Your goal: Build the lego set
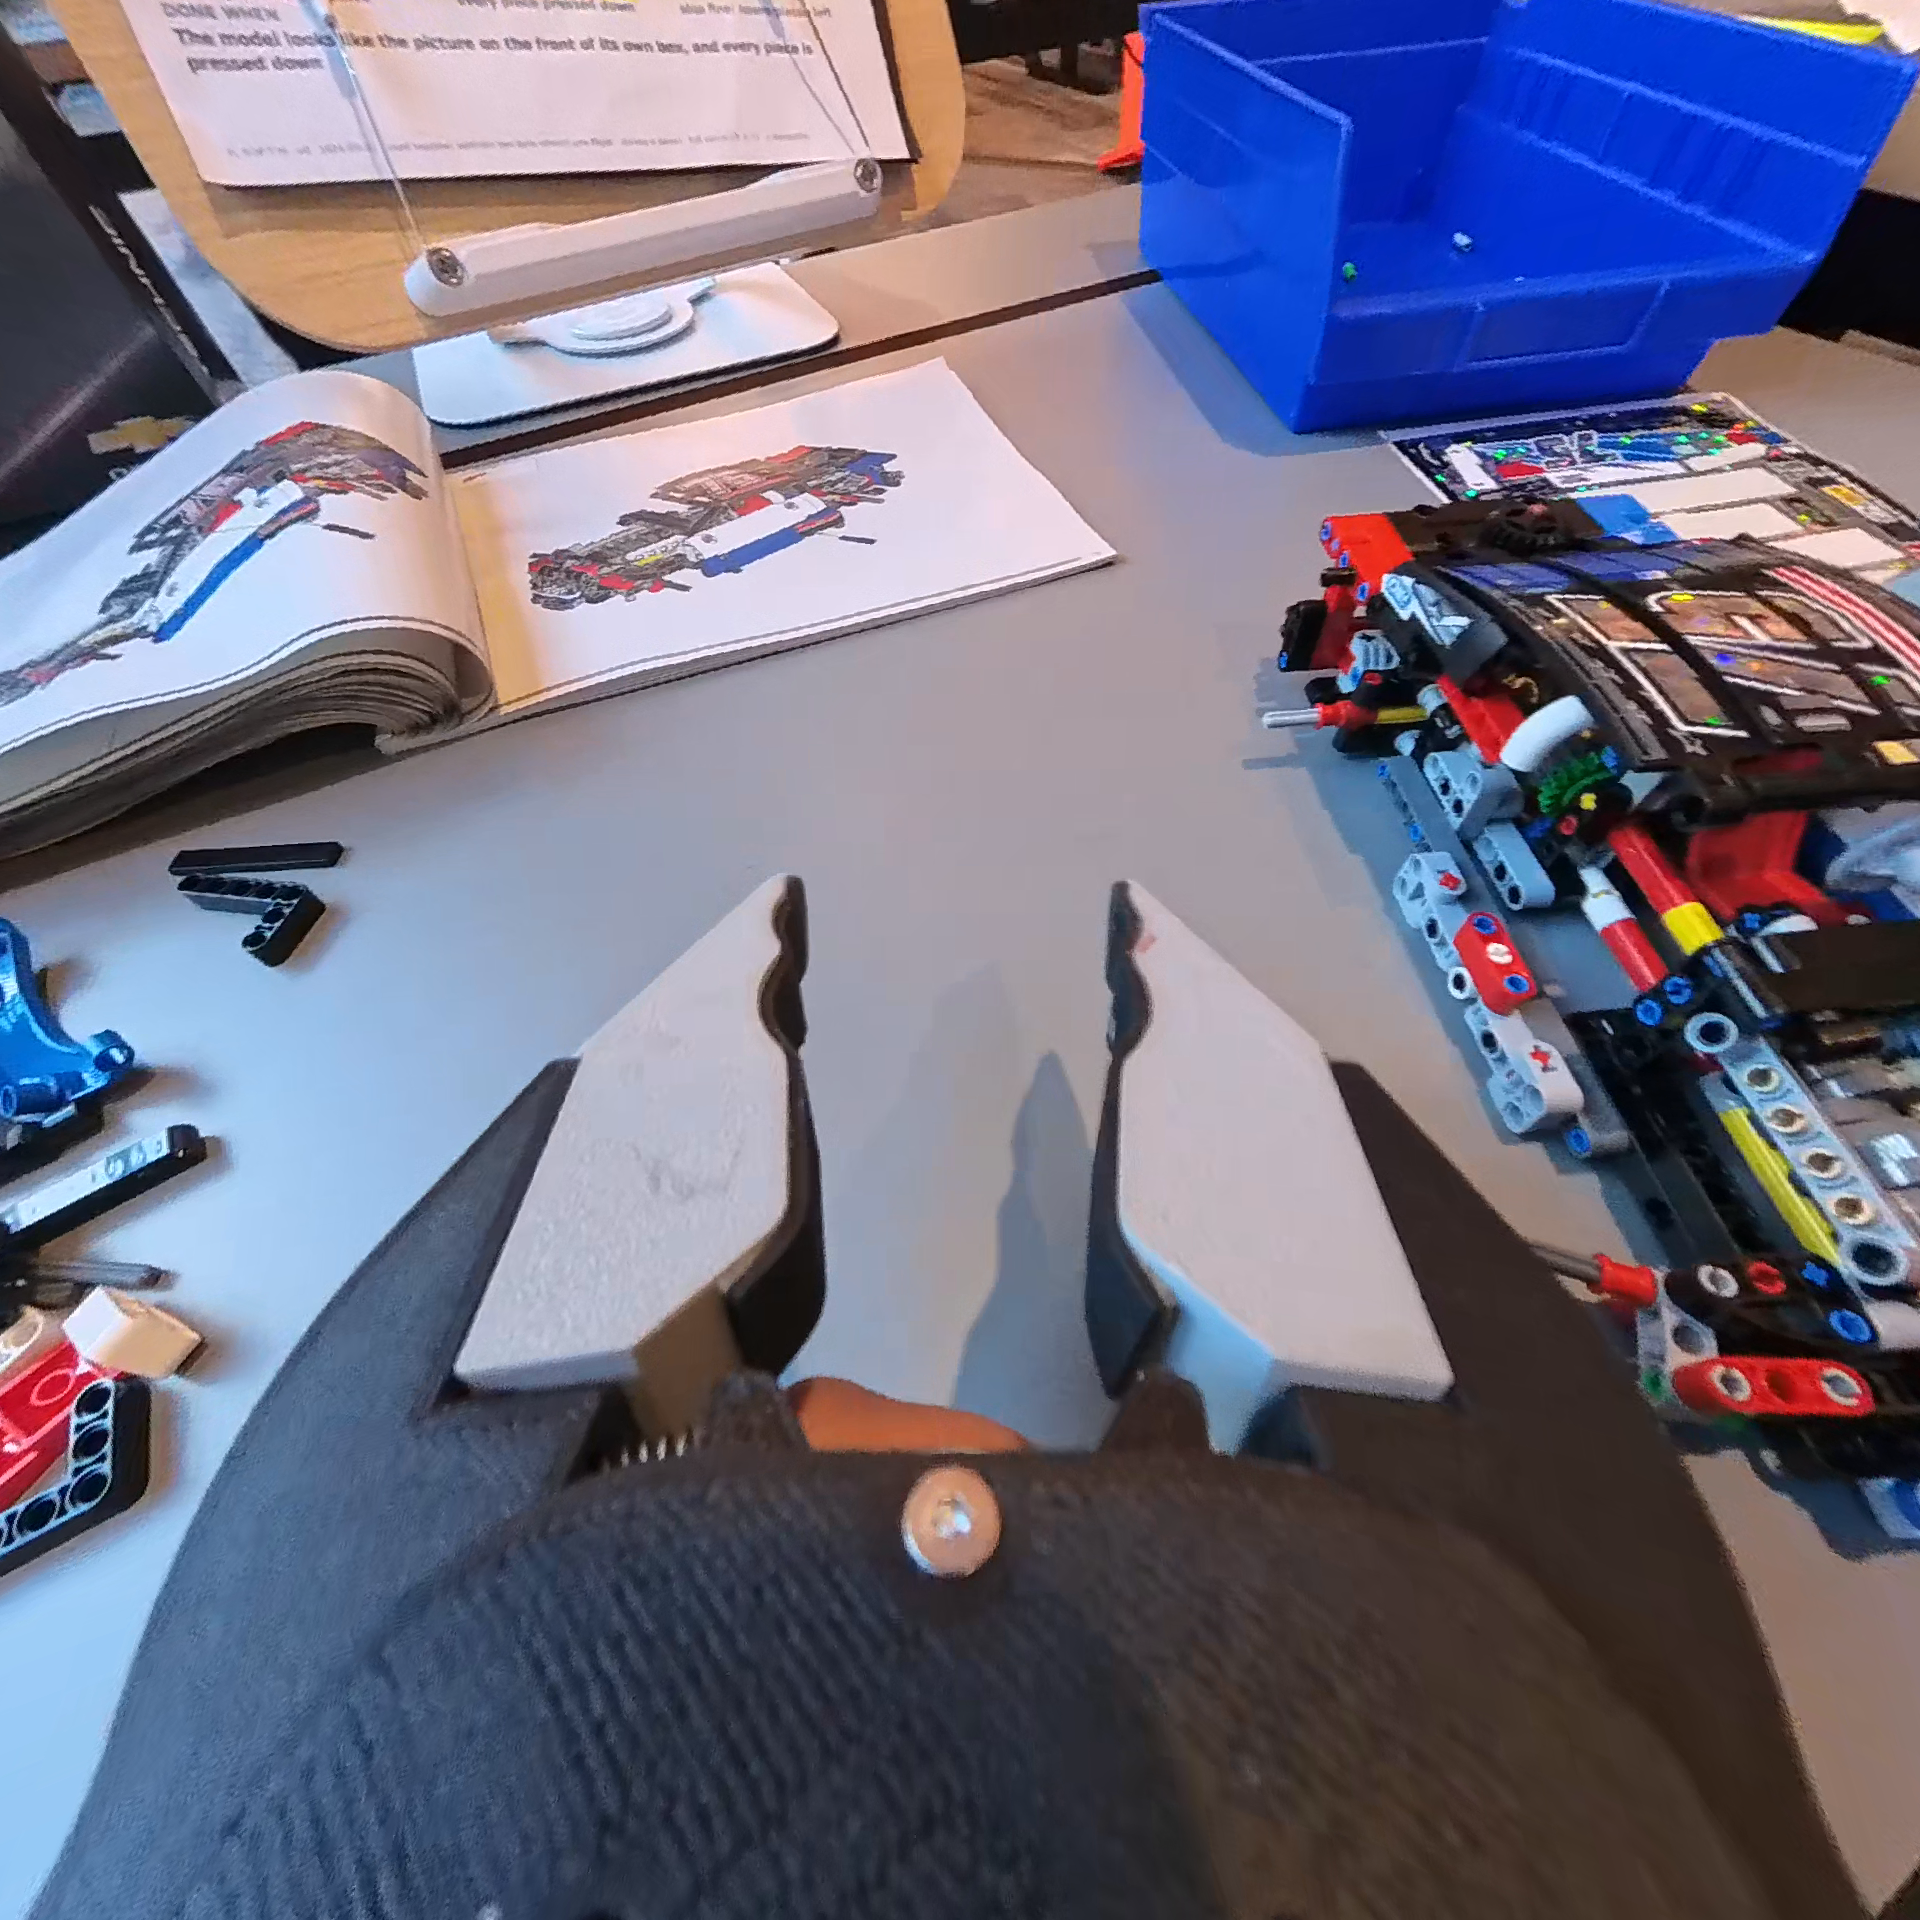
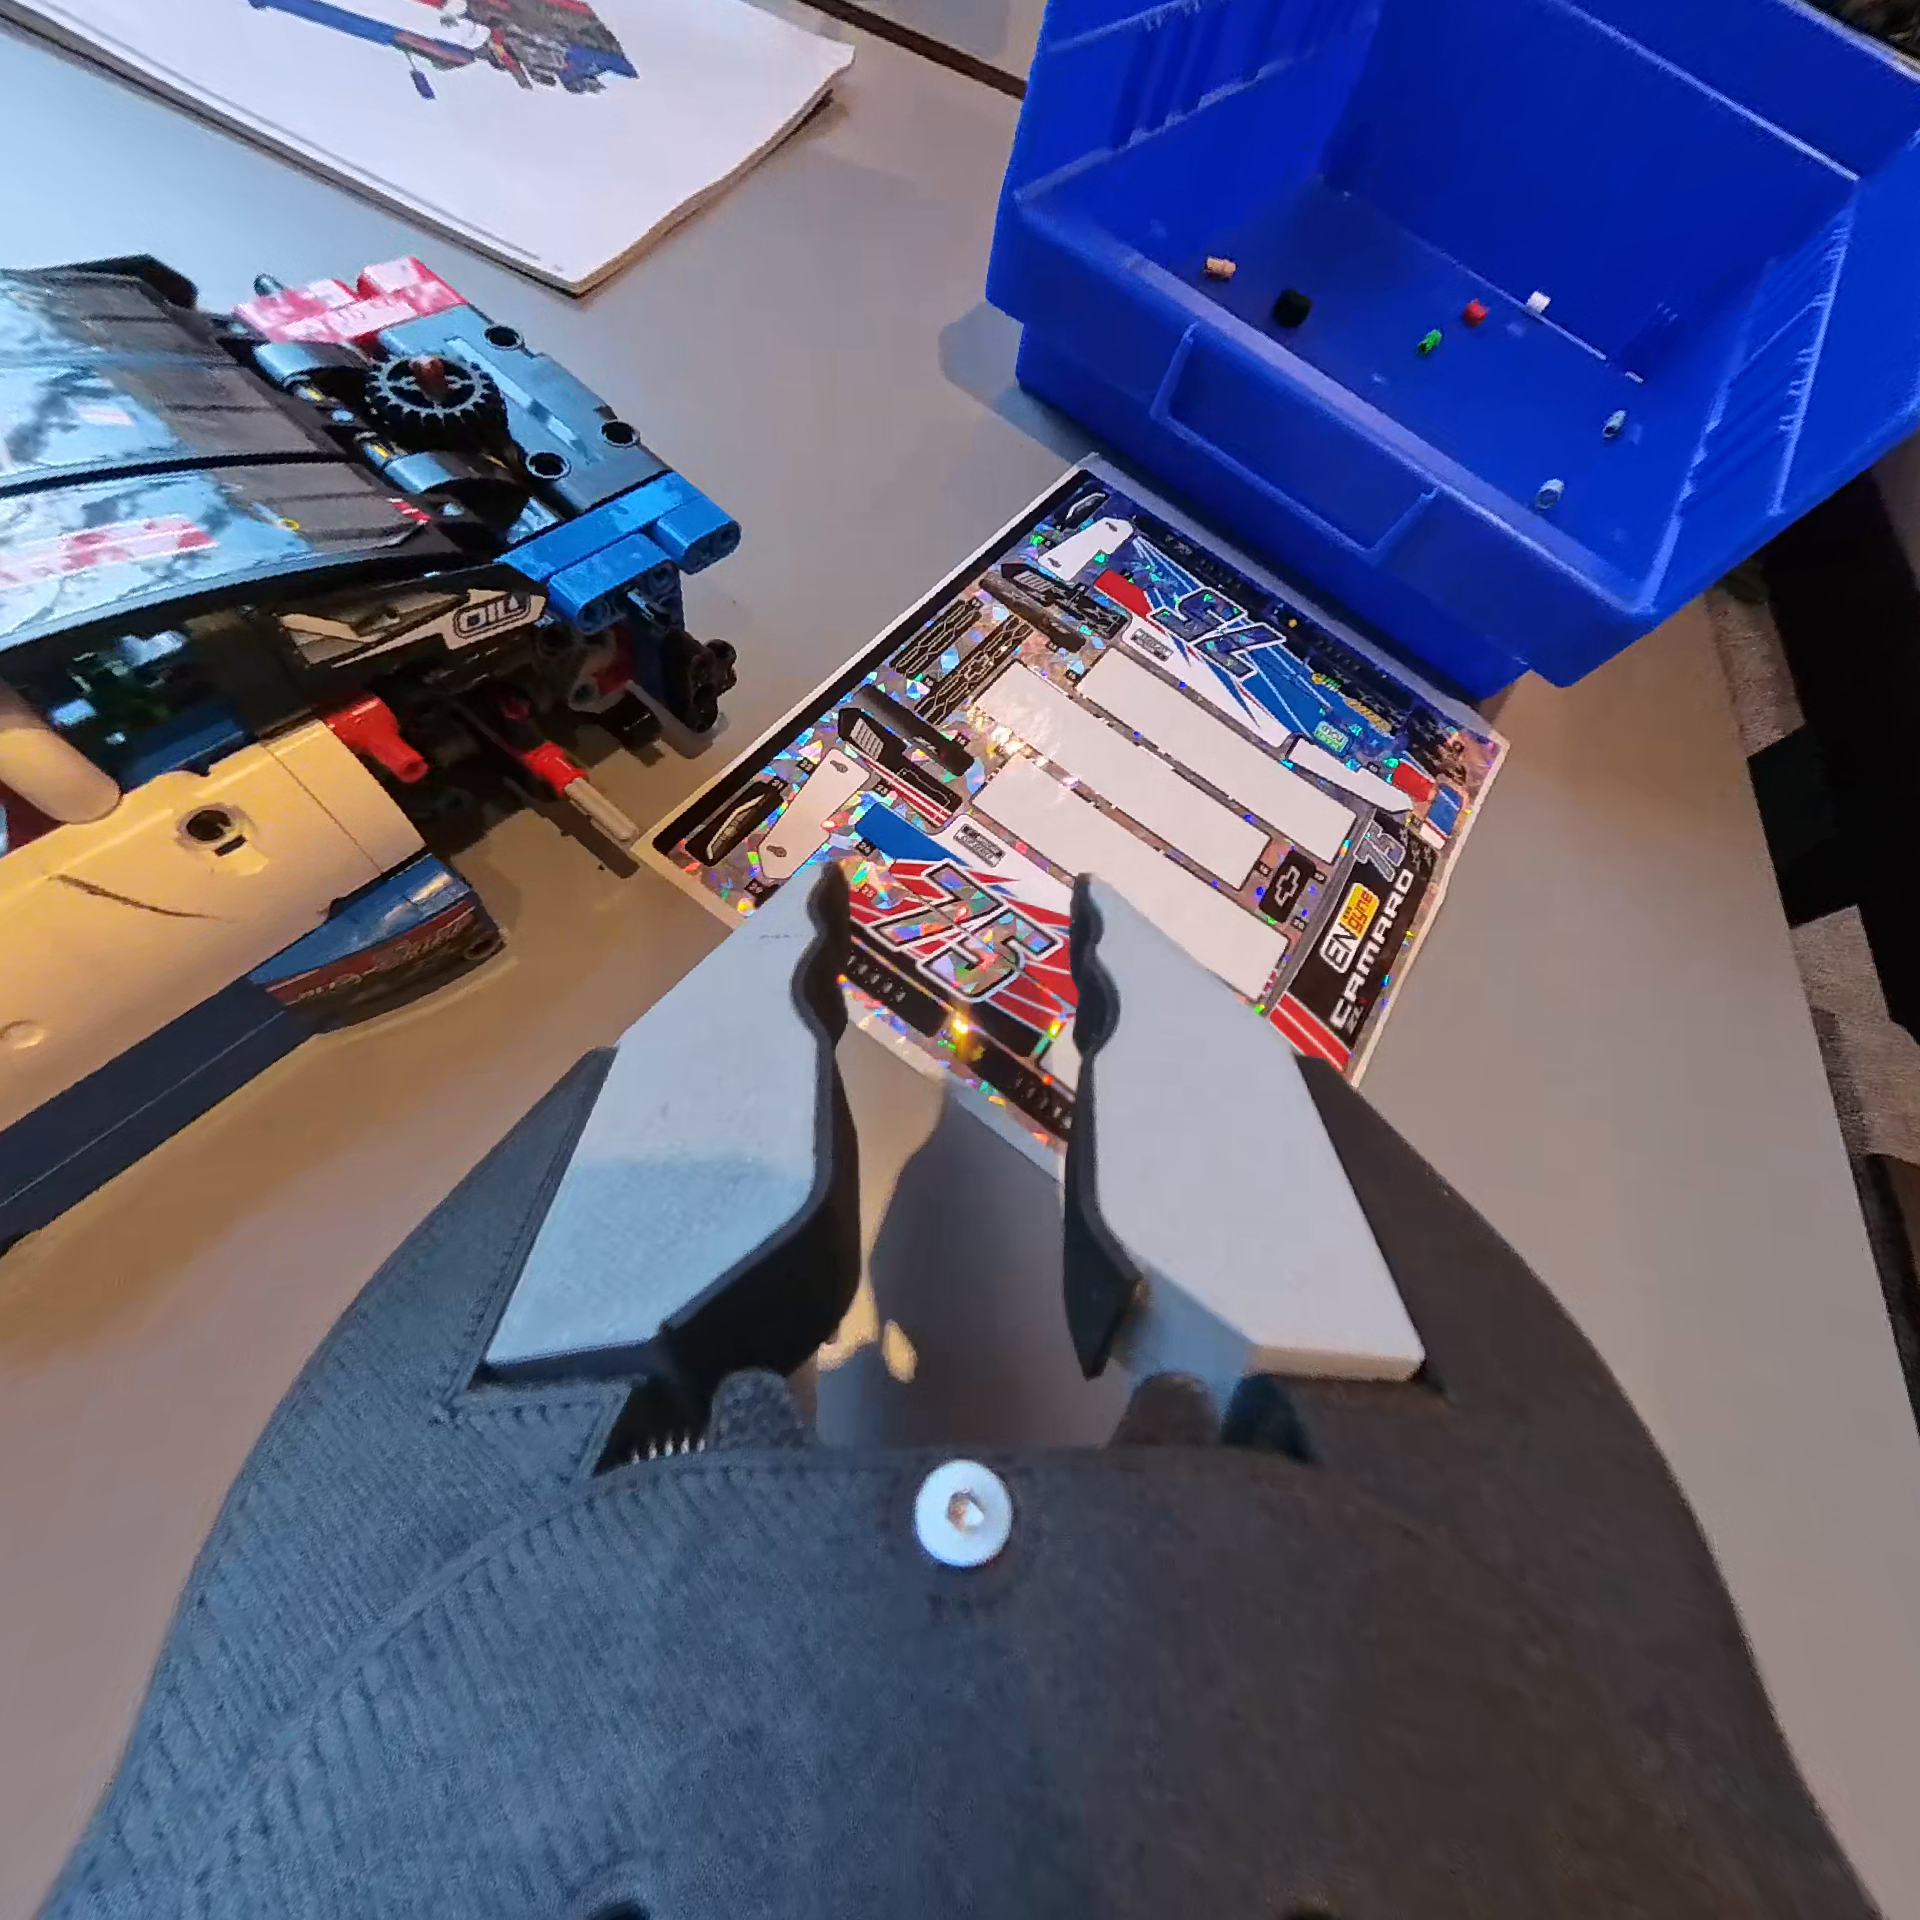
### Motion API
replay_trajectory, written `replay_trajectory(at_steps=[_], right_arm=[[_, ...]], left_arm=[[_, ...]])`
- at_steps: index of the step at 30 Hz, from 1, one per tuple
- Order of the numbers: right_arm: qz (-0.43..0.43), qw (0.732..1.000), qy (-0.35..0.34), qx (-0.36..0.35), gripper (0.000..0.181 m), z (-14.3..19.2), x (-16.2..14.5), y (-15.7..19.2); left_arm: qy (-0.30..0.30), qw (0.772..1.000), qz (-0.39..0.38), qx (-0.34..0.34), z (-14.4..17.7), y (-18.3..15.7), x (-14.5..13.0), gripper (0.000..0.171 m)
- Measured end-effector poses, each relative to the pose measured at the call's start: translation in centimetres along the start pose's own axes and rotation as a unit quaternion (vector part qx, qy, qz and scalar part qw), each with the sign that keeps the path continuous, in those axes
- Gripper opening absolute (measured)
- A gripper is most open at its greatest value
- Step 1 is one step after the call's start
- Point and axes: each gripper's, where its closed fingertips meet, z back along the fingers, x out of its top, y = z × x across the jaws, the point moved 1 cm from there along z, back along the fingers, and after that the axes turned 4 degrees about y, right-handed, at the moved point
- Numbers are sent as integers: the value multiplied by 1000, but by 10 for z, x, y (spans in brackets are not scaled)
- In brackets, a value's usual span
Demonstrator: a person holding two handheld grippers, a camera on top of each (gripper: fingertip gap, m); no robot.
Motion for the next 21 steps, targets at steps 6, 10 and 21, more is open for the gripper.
replay_trajectory(at_steps=[6, 10, 21], right_arm=[[-41, 998, -2, 42, 43, -4, 2, -4], [-71, 994, -19, 75, 38, -3, 6, -6], [-73, 992, -67, 84, 31, 7, 15, -7]], left_arm=[[11, 996, -5, -86, -1, -19, -2, 49], [28, 990, 23, -134, -3, -23, -5, 49], [47, 988, 10, -144, -6, -29, -9, 48]])
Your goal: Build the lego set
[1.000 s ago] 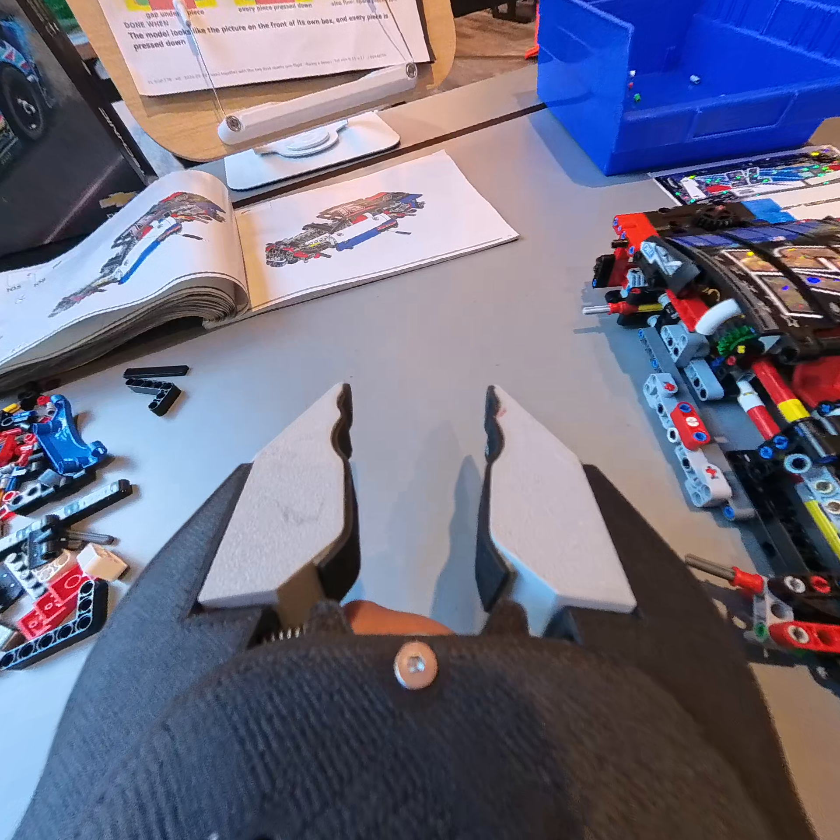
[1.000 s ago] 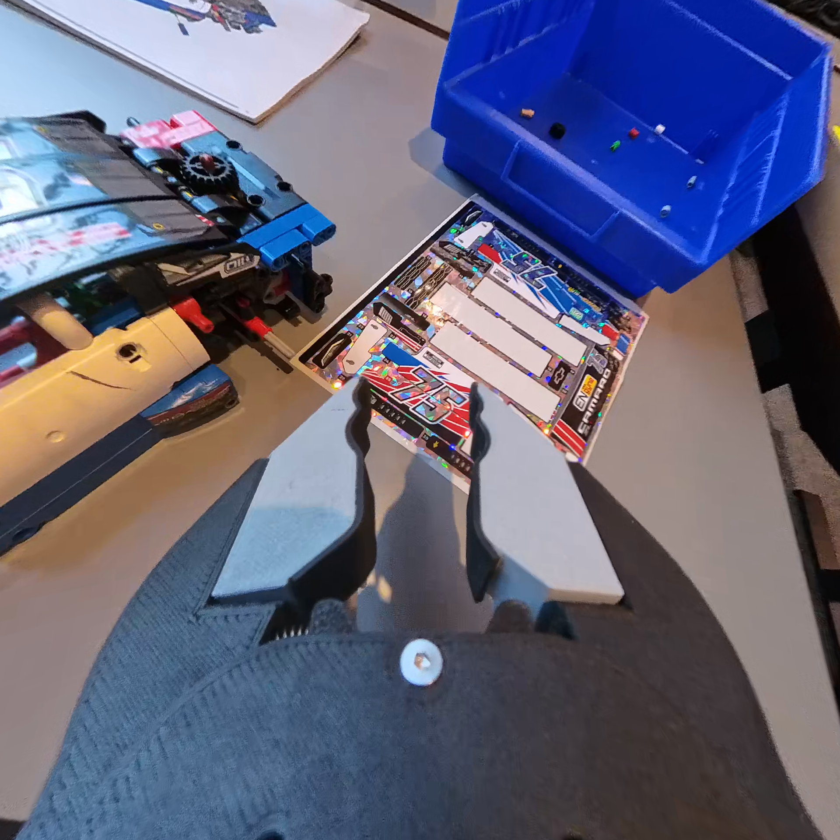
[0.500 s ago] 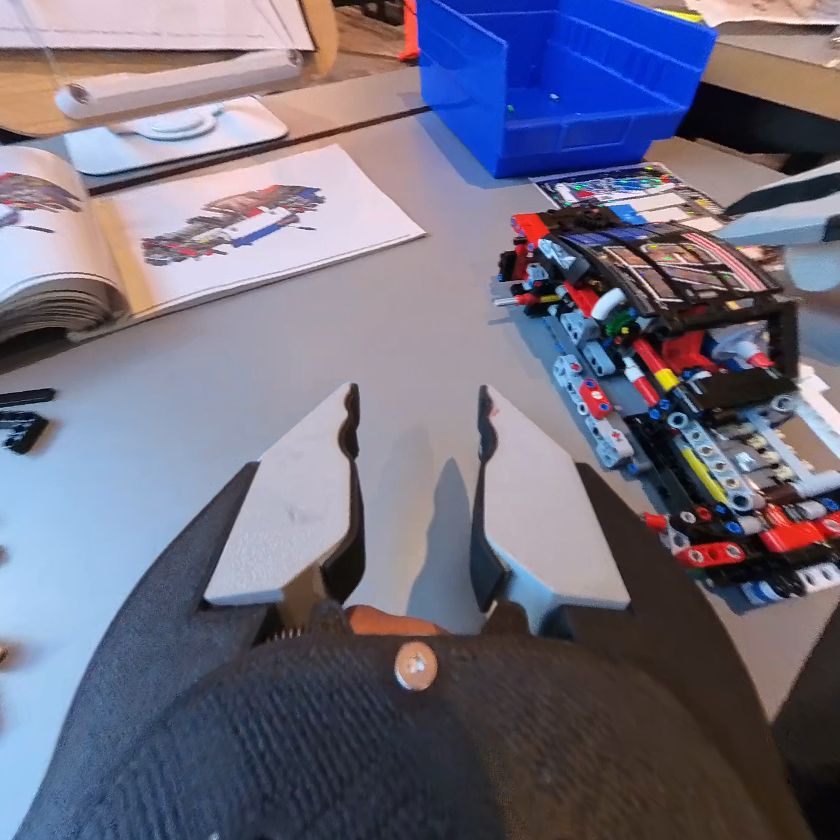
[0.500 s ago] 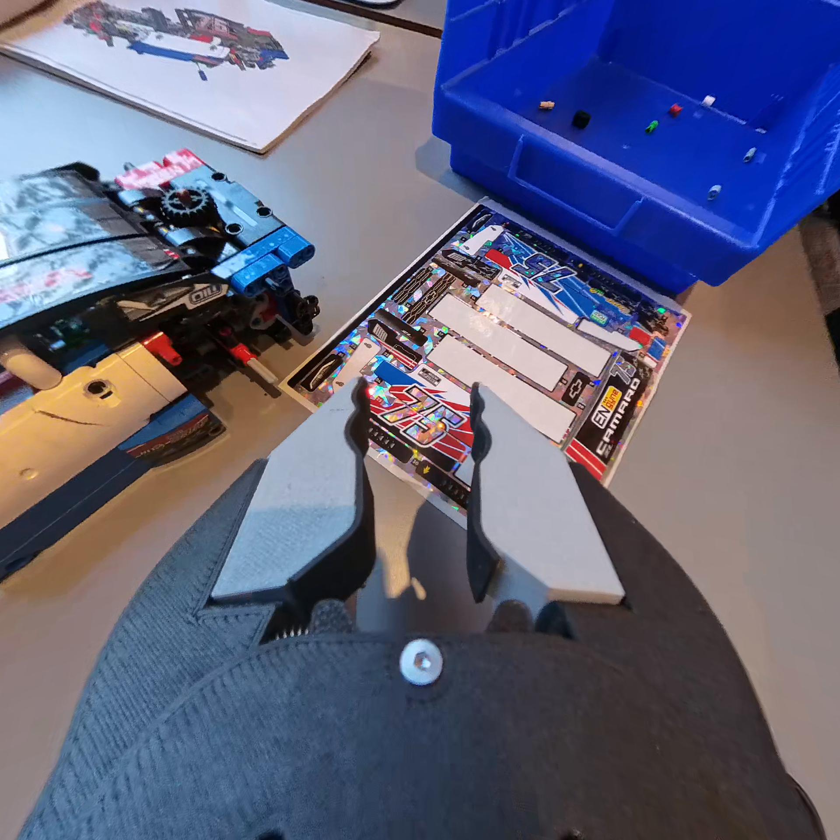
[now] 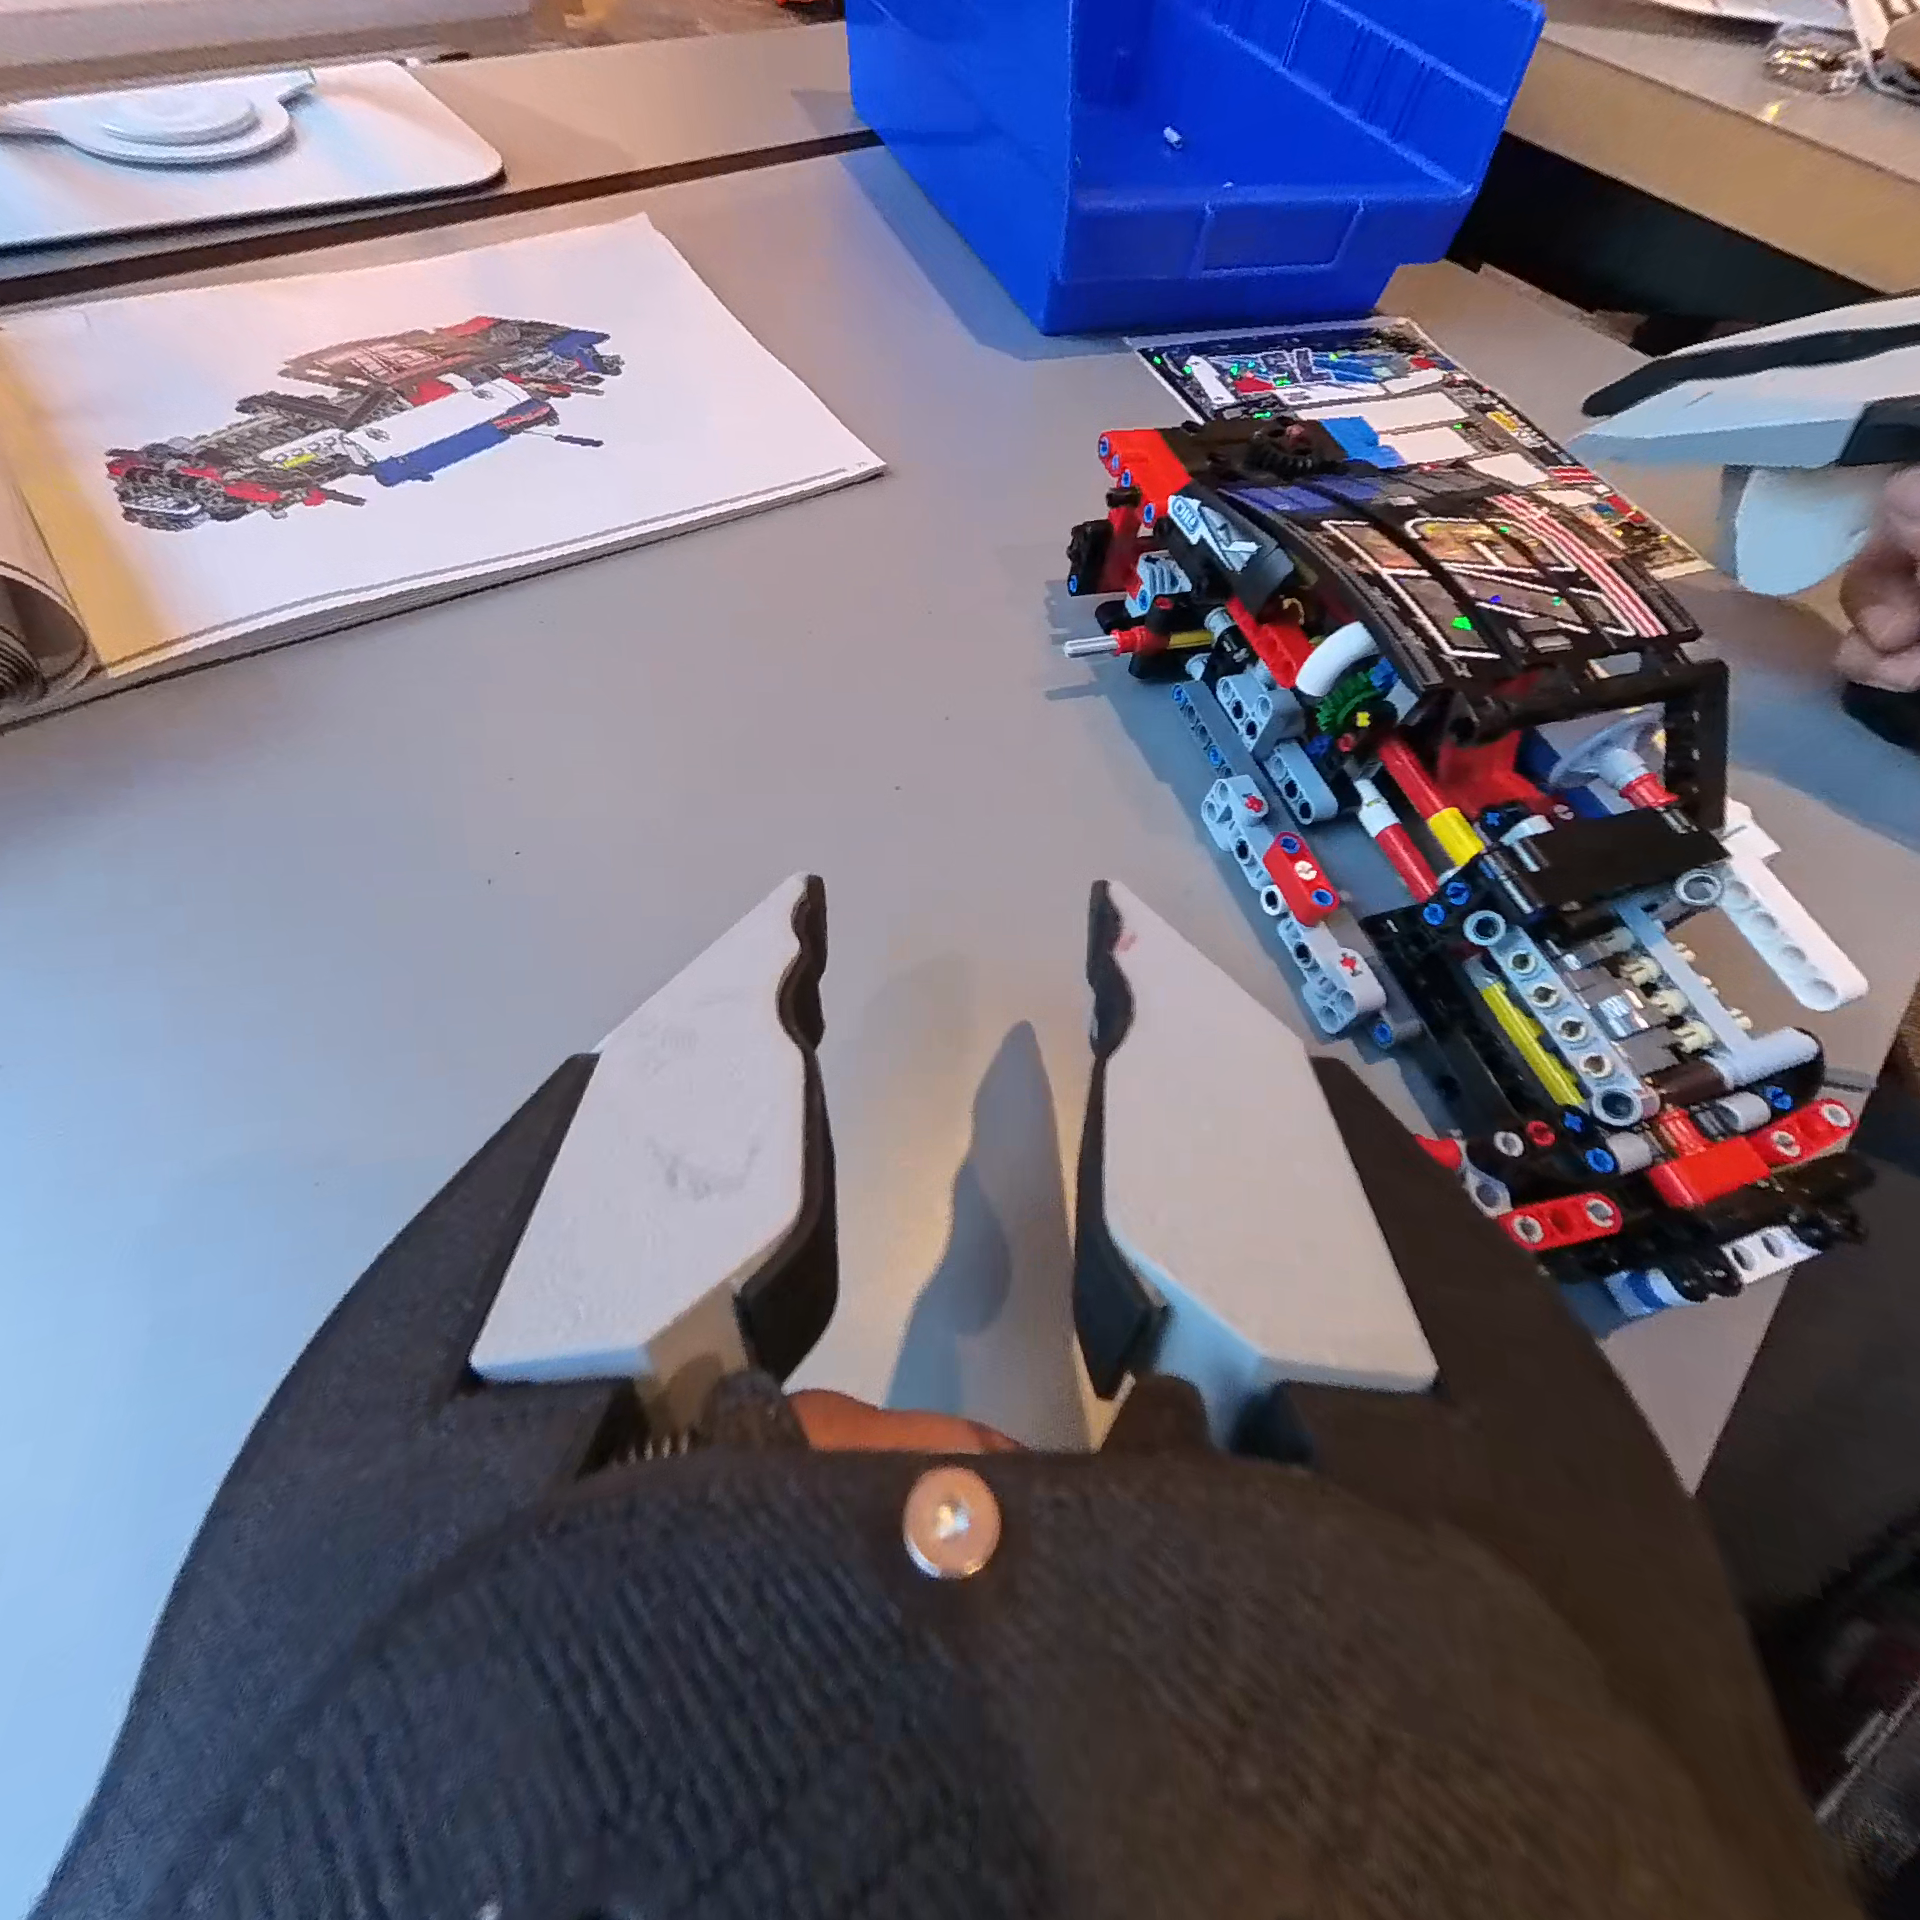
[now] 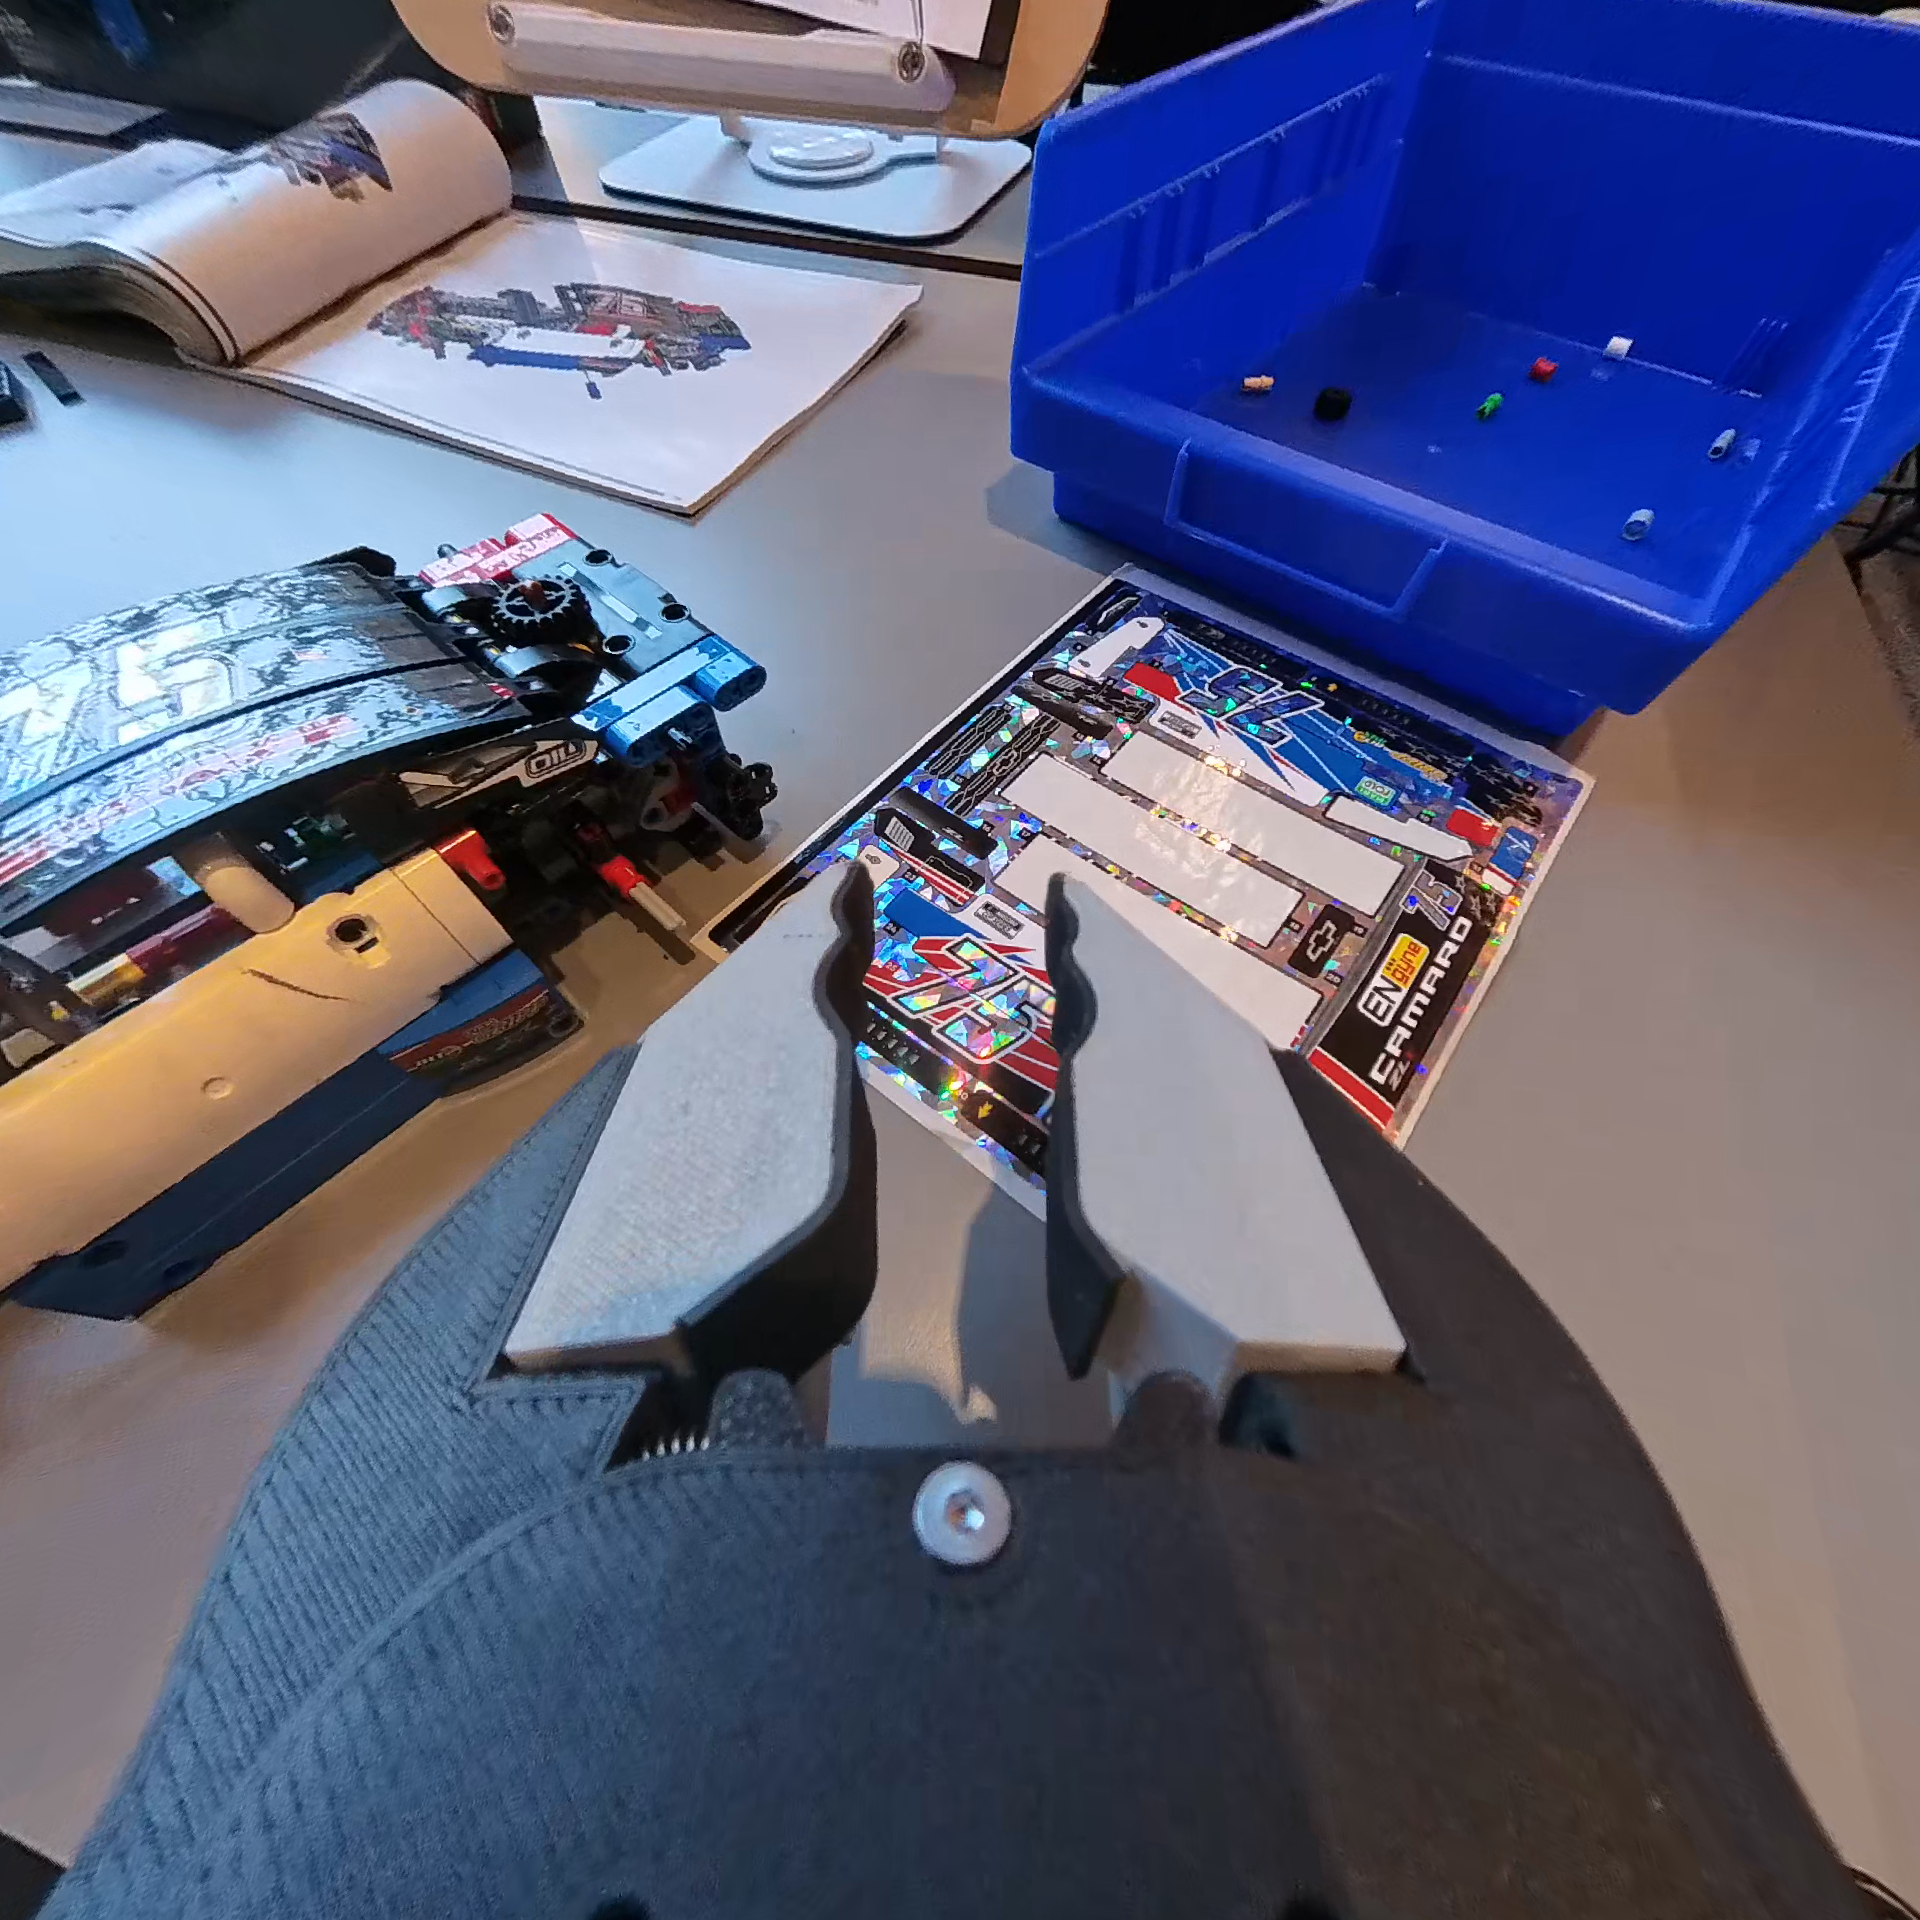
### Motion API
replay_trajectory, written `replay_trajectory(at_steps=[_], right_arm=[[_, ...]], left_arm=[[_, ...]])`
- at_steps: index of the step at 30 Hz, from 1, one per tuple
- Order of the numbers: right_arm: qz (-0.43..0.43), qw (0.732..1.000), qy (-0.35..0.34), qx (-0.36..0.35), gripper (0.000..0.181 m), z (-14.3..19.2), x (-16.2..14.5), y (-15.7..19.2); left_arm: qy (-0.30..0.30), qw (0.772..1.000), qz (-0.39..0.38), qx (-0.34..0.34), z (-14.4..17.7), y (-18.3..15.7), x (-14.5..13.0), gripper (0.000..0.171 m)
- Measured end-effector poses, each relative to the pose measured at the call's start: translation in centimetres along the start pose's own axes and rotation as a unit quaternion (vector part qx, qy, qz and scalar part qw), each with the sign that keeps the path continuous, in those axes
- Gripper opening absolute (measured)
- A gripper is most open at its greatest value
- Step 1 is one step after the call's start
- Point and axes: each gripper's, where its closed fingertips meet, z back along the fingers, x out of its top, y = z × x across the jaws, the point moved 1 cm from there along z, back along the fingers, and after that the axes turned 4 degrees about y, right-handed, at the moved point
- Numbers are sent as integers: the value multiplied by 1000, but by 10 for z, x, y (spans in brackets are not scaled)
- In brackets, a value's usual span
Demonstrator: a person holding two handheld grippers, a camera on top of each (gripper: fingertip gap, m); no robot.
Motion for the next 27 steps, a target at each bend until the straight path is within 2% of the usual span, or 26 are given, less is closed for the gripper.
replay_trajectory(at_steps=[5, 12, 14, 15, 16, 23, 27], right_arm=[[5, 1000, -3, 29, 30, 1, 1, 7], [49, 990, 2, 136, 25, 4, -2, 38], [70, 985, -13, 155, 18, 9, 0, 46], [80, 984, -23, 157, 7, 11, 2, 49], [87, 984, -33, 154, 5, 11, 5, 50], [121, 976, -21, 181, 4, -4, 25, 75], [126, 971, 12, 201, 3, -19, 19, 84]], left_arm=[[-7, 1000, 0, -2, 2, -1, 1, 46], [-19, 1000, -5, 6, 5, 0, 3, 42], [-18, 1000, -10, 9, 5, -1, 3, 42], [-18, 1000, -12, 10, 5, -1, 3, 42], [-17, 1000, -13, 11, 5, -1, 3, 42], [-14, 1000, -13, 6, 4, -2, 2, 41], [-13, 1000, -10, 4, 4, -2, 2, 41]])
